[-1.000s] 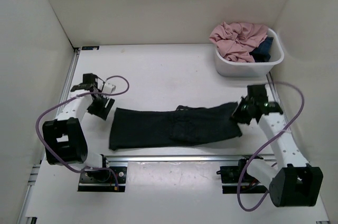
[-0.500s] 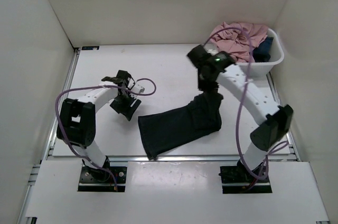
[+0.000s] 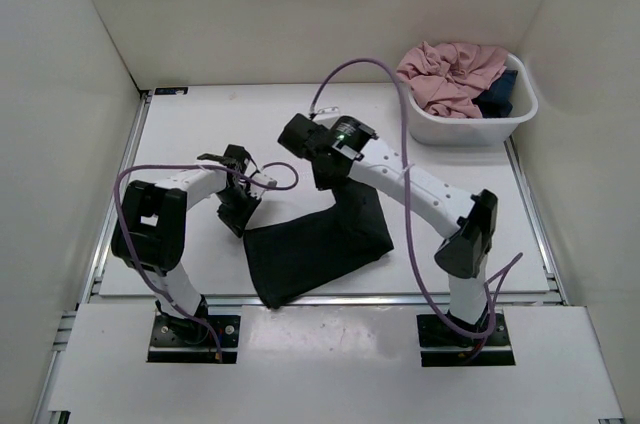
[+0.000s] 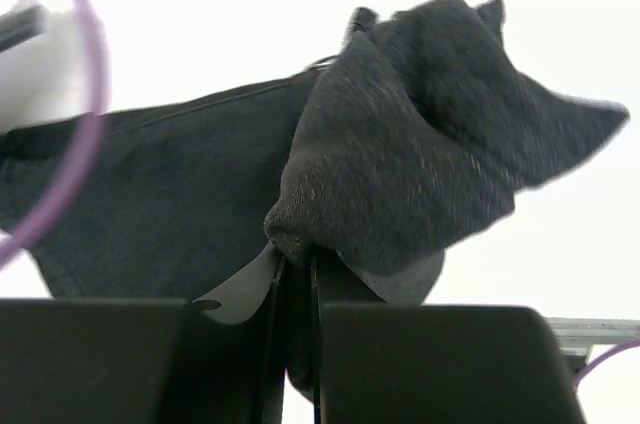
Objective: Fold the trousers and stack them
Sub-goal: Fold the trousers
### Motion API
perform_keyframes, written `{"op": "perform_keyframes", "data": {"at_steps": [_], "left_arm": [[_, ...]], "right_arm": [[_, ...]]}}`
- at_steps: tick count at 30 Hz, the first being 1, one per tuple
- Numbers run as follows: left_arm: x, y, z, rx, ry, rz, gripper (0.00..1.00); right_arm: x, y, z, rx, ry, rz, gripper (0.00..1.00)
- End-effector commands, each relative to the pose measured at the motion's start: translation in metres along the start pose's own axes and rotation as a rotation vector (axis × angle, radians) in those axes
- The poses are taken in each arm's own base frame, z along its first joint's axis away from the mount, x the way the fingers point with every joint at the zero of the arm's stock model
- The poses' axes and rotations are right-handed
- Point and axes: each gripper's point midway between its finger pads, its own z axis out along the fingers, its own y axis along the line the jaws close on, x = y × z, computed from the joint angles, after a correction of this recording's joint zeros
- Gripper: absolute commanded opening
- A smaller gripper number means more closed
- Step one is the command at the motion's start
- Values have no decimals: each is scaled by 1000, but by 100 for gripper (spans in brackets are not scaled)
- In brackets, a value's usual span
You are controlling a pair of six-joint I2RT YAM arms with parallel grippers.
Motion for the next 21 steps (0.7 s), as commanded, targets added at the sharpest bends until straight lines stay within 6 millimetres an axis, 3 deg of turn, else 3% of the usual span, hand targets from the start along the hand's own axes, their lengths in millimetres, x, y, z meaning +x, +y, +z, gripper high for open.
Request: {"op": "perform_keyframes", "data": {"at_steps": [1, 2, 5, 6, 7, 8, 10, 11, 13, 15, 17, 18, 21], "left_arm": [[-38, 32, -34, -135, -147, 11, 28], [-57, 43, -61, -177, -235, 1, 43], [-76, 32, -107, -176, -325, 78, 58], [-77, 18, -120, -149, -354, 124, 62], [-65, 0, -120, -89, -318, 159, 65], [-66, -27, -120, -19, -320, 243, 66], [-50, -55, -110, 66, -266, 301, 66], [-32, -76, -91, 132, -197, 334, 66], [-10, -90, -70, 181, -117, 362, 66], [13, -93, -38, 202, -25, 386, 65], [18, -82, -21, 154, 0, 377, 63], [17, -69, -8, 93, 9, 373, 60], [2, -57, 4, 28, -21, 359, 57]], "right_arm": [[9, -71, -29, 115, 16, 75, 0], [7, -82, -30, 133, 6, 92, 0], [8, -101, -36, 146, -8, 123, 0], [9, -106, -36, 153, -5, 131, 0], [9, -110, -38, 161, -15, 132, 0], [10, -113, -35, 172, -6, 135, 0], [13, -116, -32, 185, -7, 130, 0], [12, -118, -32, 196, -15, 129, 0], [16, -123, -29, 232, -11, 135, 0], [16, -125, -24, 240, -9, 154, 0], [15, -133, -22, 245, -15, 181, 0], [15, -132, -20, 242, -18, 175, 0], [14, -153, -16, 272, -7, 188, 0]]}}
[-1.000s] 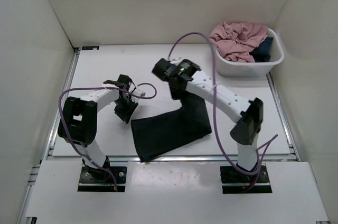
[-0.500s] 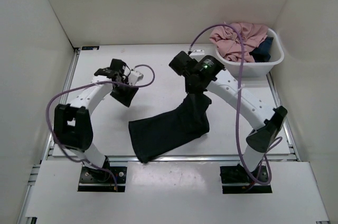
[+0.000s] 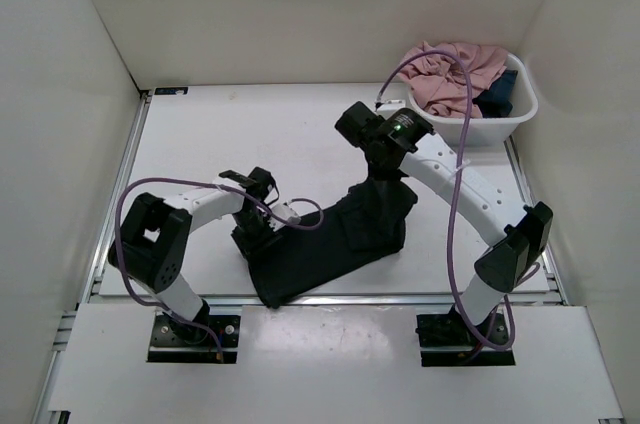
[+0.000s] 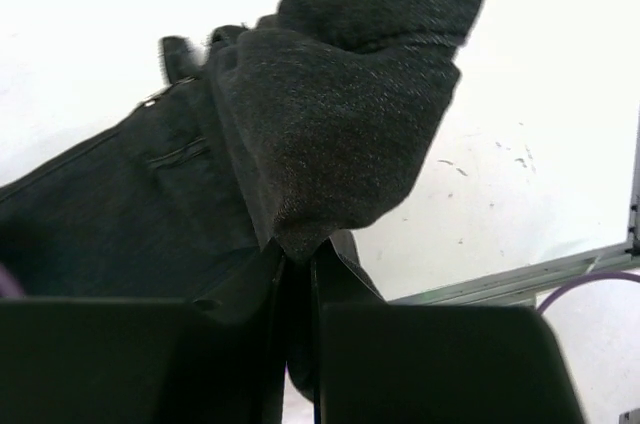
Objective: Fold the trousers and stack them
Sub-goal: Fold the trousers
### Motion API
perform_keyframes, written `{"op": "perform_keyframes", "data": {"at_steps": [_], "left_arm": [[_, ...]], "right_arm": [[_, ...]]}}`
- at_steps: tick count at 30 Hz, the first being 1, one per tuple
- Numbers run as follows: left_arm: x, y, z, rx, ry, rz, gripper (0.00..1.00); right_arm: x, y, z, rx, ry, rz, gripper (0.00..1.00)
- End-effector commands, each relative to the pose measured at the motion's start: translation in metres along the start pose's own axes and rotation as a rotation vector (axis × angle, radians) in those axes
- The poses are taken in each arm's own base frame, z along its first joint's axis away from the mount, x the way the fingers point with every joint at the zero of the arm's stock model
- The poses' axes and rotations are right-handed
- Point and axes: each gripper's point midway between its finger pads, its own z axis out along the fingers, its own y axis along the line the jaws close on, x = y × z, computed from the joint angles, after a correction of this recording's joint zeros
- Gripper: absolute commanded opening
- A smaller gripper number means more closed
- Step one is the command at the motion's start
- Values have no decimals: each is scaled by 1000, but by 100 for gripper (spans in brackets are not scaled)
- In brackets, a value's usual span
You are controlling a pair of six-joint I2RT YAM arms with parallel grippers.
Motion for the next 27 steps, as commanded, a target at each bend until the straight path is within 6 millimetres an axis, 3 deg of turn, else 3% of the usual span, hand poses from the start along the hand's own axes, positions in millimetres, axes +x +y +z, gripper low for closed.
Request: {"op": "perform_keyframes", "data": {"at_steps": [1, 3, 4, 7, 8, 10, 13, 17, 18, 21, 23, 24, 27], "left_arm": [[-43, 37, -6, -155, -148, 30, 55], [-60, 43, -11, -167, -191, 40, 55], [-77, 48, -19, -176, -235, 51, 55], [-102, 59, -24, -179, -259, 58, 54], [-106, 63, -17, -168, -240, 53, 54], [-127, 72, -23, -179, -274, 73, 54], [-144, 79, -12, -147, -273, 73, 54], [-174, 84, -8, -92, -303, 84, 54], [-176, 86, -7, -89, -298, 82, 54], [-185, 95, -3, -80, -300, 83, 53], [-187, 98, -6, -72, -310, 73, 53], [-190, 106, -9, -71, -326, 61, 53], [-188, 116, -17, -34, -358, 23, 53]], "right_arm": [[-5, -45, -3, 70, 5, 17, 0], [-13, -61, -2, 84, 3, -10, 0], [-26, -77, -3, 96, -11, 21, 0], [-51, -105, -9, 95, -34, -7, 0], [-57, -108, -11, 72, -40, -22, 0], [-65, -114, -16, 22, -43, -63, 0], [-76, -103, -23, -50, -55, -114, 0], [-74, -43, -28, -225, -50, -200, 0], [-73, -15, -27, -275, -52, -224, 0], [-64, 42, -26, -372, -23, -273, 0], [-62, 66, -25, -408, -15, -262, 0], [-57, 90, -23, -456, -6, -268, 0], [-55, 123, -20, -509, -21, -209, 0]]}}
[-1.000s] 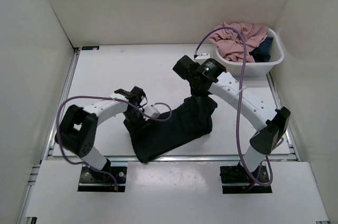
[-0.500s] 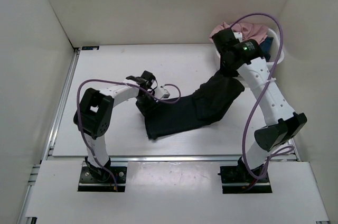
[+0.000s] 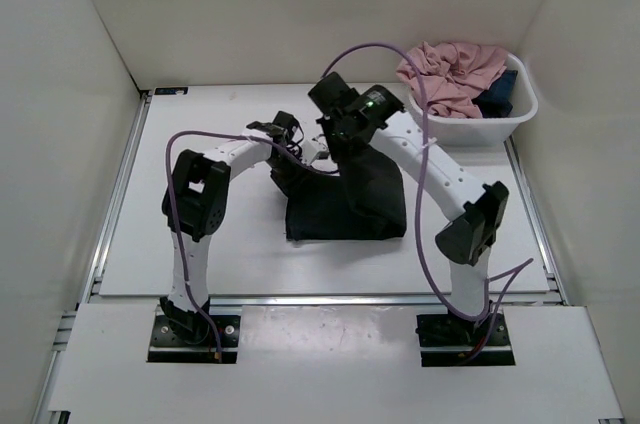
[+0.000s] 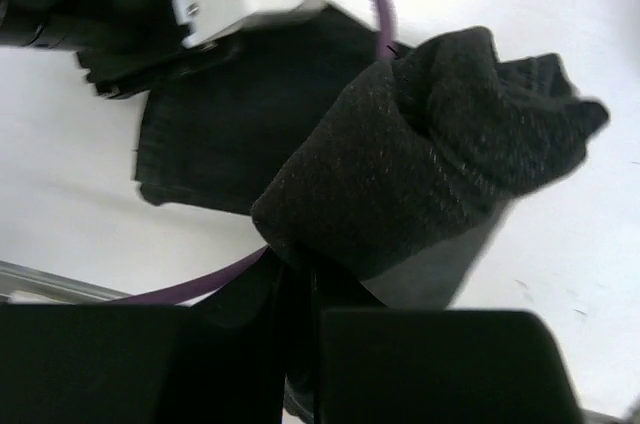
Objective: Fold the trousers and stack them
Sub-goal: Fold the trousers
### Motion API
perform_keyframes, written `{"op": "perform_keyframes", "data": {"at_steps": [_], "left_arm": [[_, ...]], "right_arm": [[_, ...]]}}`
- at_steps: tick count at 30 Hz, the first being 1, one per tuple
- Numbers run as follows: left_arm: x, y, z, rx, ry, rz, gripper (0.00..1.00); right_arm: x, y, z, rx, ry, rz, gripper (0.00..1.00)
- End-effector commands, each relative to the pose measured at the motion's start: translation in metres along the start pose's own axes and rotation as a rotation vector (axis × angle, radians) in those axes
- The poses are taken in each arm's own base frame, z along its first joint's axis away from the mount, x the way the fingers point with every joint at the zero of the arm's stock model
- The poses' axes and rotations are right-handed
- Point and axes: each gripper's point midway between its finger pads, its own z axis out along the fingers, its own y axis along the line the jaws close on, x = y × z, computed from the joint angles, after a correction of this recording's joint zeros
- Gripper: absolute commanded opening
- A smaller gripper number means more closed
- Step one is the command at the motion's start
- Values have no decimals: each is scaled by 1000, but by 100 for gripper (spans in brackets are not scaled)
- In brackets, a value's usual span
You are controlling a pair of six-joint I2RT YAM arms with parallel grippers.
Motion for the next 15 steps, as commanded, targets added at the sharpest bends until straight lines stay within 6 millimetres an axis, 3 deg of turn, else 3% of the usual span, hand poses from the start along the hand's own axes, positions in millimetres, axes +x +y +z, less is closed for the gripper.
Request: {"op": "perform_keyframes", "data": {"at_steps": [1, 5, 12, 15], "left_arm": [[1, 16, 2, 40, -36, -39, 53], [7, 34, -10, 24, -57, -85, 61], [-4, 62, -85, 114, -296, -286, 70], [12, 80, -111, 113, -363, -377, 71]], "right_arm": [[-24, 36, 2, -120, -90, 98, 0], [-43, 60, 15, -188, -156, 194, 0], [-39, 73, 30, -215, -142, 192, 0], [-37, 85, 35, -246, -130, 201, 0]]}}
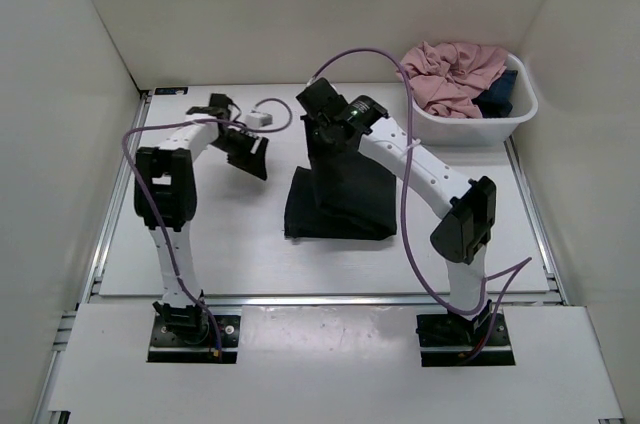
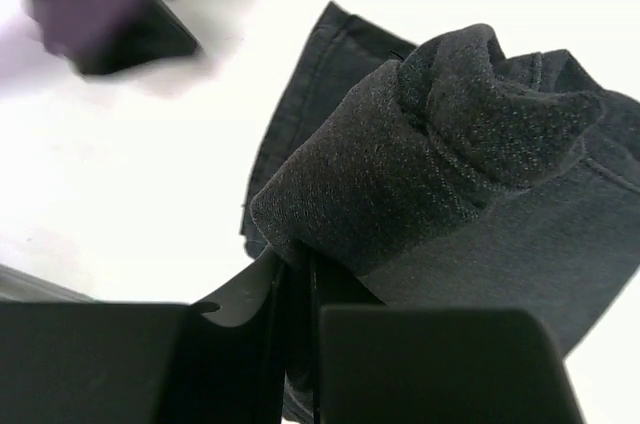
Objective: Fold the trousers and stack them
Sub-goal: Fold the trousers
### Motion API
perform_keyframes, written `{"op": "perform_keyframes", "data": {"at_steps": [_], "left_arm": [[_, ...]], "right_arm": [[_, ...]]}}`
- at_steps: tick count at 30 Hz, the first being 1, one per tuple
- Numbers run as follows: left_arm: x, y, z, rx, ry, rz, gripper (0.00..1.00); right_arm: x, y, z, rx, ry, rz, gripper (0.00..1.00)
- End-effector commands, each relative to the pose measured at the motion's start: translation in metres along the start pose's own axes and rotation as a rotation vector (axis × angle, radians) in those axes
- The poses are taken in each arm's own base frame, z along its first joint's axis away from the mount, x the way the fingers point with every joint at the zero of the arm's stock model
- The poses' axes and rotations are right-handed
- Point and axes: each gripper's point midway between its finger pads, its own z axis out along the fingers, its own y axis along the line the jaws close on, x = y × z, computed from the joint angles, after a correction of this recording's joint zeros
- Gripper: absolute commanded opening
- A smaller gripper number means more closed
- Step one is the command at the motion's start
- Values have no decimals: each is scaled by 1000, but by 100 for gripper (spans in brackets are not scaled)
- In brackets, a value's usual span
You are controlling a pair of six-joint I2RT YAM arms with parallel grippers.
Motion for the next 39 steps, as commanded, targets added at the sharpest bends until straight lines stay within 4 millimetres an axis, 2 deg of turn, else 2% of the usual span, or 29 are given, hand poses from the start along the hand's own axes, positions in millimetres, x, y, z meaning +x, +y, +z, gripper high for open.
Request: {"op": "perform_keyframes", "data": {"at_steps": [1, 5, 7, 8, 9, 11, 12, 13, 15, 16, 17, 18, 19, 20, 21, 22, 23, 24, 25, 26, 27, 28, 29, 31, 32, 33, 34, 38, 39], "left_arm": [[-20, -5, -50, 45, -143, -53, 71], [18, 9, -31, -9, -29, -93, 71], [22, 8, -29, -5, -21, -90, 71], [24, 15, -33, -14, -29, -106, 71], [26, 16, -31, -10, -22, -111, 71], [19, 28, -42, -36, -56, -117, 71], [15, 32, -45, -55, -59, -110, 71], [15, 36, -50, -69, -59, -118, 71], [7, 46, -65, -129, -69, -106, 71], [3, 47, -71, -150, -77, -97, 71], [2, 49, -77, -174, -73, -93, 72], [-5, 47, -89, -202, -95, -75, 72], [-7, 44, -94, -205, -101, -70, 72], [-9, 43, -102, -228, -110, -61, 72], [-19, 31, -113, -252, -133, -21, 72], [-26, 22, -119, -256, -150, -5, 72], [-30, 11, -121, -253, -158, 18, 72], [-35, -10, -115, -225, -157, 61, 72], [-42, -29, -121, -205, -184, 100, 74], [-44, -45, -116, -164, -189, 125, 76], [-44, -63, -108, -106, -192, 146, 76], [-38, -83, -90, -62, -151, 161, 76], [-32, -89, -78, -39, -119, 165, 76], [-16, -101, -52, 8, -47, 157, 76], [-4, -94, -40, 8, -2, 132, 76], [2, -94, -30, 6, 20, 126, 74], [19, -83, -14, -30, 75, 119, 74], [45, -53, 6, -139, 154, 106, 73], [42, -50, 6, -154, 147, 121, 73]], "right_arm": [[-4, 32, 5, -103, -25, 23, 0], [5, 46, 28, -136, 1, 59, 0], [23, 58, 46, -176, 64, 80, 5], [32, 61, 54, -188, 93, 94, 8], [28, 68, 58, -220, 80, 110, 17], [45, 87, 72, -270, 131, 114, 27], [40, 102, 71, -315, 115, 105, 44], [44, 107, 82, -323, 135, 103, 56], [36, 122, 73, -374, 135, 69, 68], [36, 122, 74, -375, 133, 58, 70], [30, 122, 65, -382, 106, 36, 71], [17, 120, 41, -396, 54, 29, 71], [13, 114, 31, -380, 24, 33, 73], [26, 91, 39, -288, 18, 37, 73], [12, 75, 11, -268, -54, 55, 73], [13, 63, 7, -232, -83, 80, 73], [16, 43, 7, -179, -97, 117, 71], [34, 8, 8, -106, -83, 179, 67], [39, -4, 10, -98, -91, 218, 62], [43, -30, 15, -61, -90, 279, 44], [47, -42, 12, -63, -91, 335, 35], [75, -61, 30, -33, -41, 358, 19], [81, -80, 36, -15, -21, 407, 12], [100, -97, 49, -6, 19, 448, 0], [114, -113, 61, 14, 45, 474, 0], [121, -117, 68, 16, 67, 497, 0], [125, -120, 70, 9, 73, 507, 0], [135, -142, 83, 70, 91, 549, 0], [135, -142, 83, 70, 91, 549, 0]]}}
